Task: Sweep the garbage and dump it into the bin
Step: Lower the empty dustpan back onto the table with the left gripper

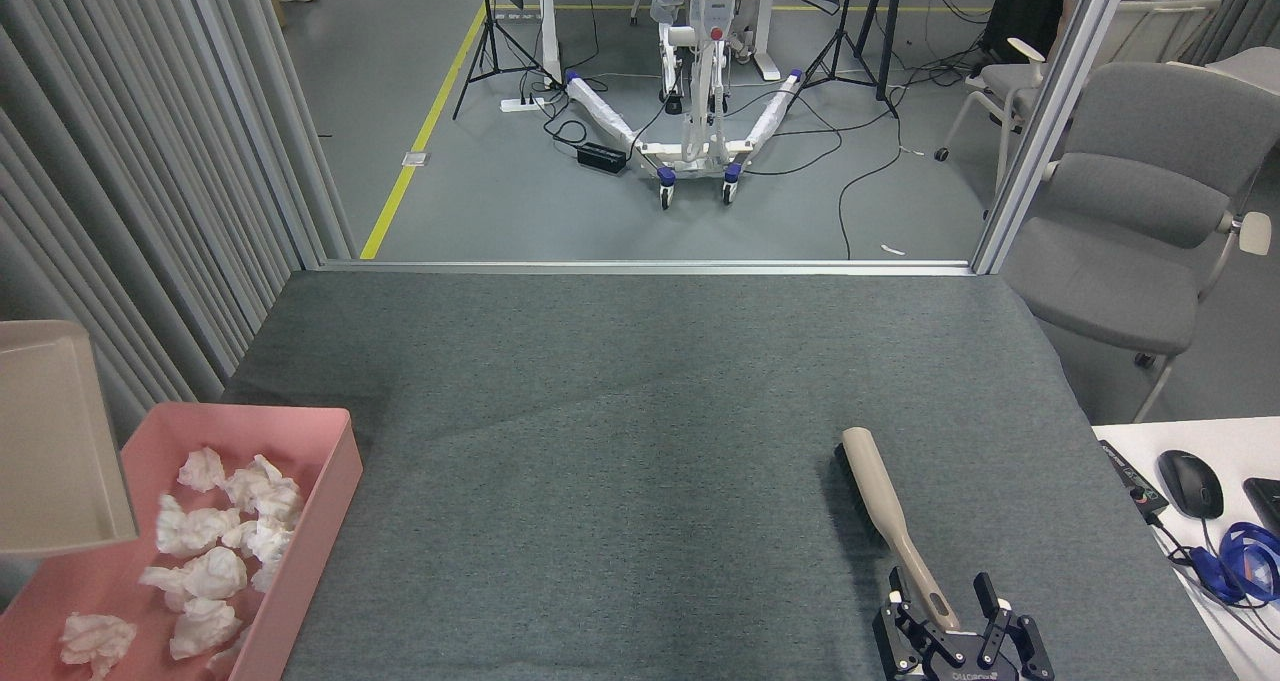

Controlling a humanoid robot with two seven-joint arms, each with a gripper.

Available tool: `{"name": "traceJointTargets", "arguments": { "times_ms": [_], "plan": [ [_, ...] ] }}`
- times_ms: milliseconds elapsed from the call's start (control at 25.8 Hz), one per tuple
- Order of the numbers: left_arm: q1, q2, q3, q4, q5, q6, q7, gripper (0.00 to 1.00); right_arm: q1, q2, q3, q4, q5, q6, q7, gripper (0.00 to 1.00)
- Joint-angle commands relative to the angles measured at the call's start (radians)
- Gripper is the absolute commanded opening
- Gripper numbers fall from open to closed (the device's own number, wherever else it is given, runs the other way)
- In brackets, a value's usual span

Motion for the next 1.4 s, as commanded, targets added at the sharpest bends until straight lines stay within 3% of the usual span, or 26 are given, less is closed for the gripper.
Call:
{"name": "traceJointTargets", "arguments": {
  "times_ms": [0, 194, 272, 466, 621, 777, 932, 1010, 1359],
  "plan": [
    [-0.006, 0.006, -0.045, 0.006, 0.169, -0.085, -0.007, 0.00, 0.005, -0.001, 0.001, -0.020, 0.002, 0.000, -0.005, 0.89],
    [-0.043, 0.015, -0.171, -0.049, 0.287, -0.091, -0.019, 0.00, 0.005, -0.001, -0.002, -0.060, 0.002, 0.000, -0.002, 0.92],
    [-0.084, 0.015, -0.297, -0.074, 0.386, -0.091, -0.018, 0.00, 0.003, 0.001, -0.006, -0.078, 0.002, 0.000, 0.001, 0.93],
    [-0.239, -0.011, -0.597, -0.176, 0.401, -0.035, 0.036, 0.00, -0.001, 0.007, -0.007, -0.098, 0.002, -0.005, 0.012, 0.98],
    [-0.273, -0.209, -0.702, -0.225, 0.370, 0.049, 0.086, 0.00, -0.003, 0.009, -0.009, -0.112, 0.003, -0.005, 0.014, 0.98],
    [-0.303, -0.368, -0.811, -0.213, 0.215, 0.107, 0.089, 0.00, -0.004, 0.010, -0.010, -0.118, 0.006, 0.000, 0.014, 0.98],
    [-0.311, -0.502, -0.844, -0.124, 0.044, 0.150, 0.089, 0.00, -0.007, 0.010, -0.010, -0.119, 0.011, 0.003, 0.015, 0.98],
    [-0.317, -0.535, -0.849, -0.077, -0.007, 0.152, 0.088, 0.00, -0.007, 0.010, -0.010, -0.121, 0.020, 0.004, 0.015, 0.98],
    [-0.351, -0.601, -0.858, 0.029, -0.019, 0.153, 0.094, 0.00, -0.006, 0.012, -0.009, -0.124, 0.052, 0.018, 0.047, 0.98]
  ]
}}
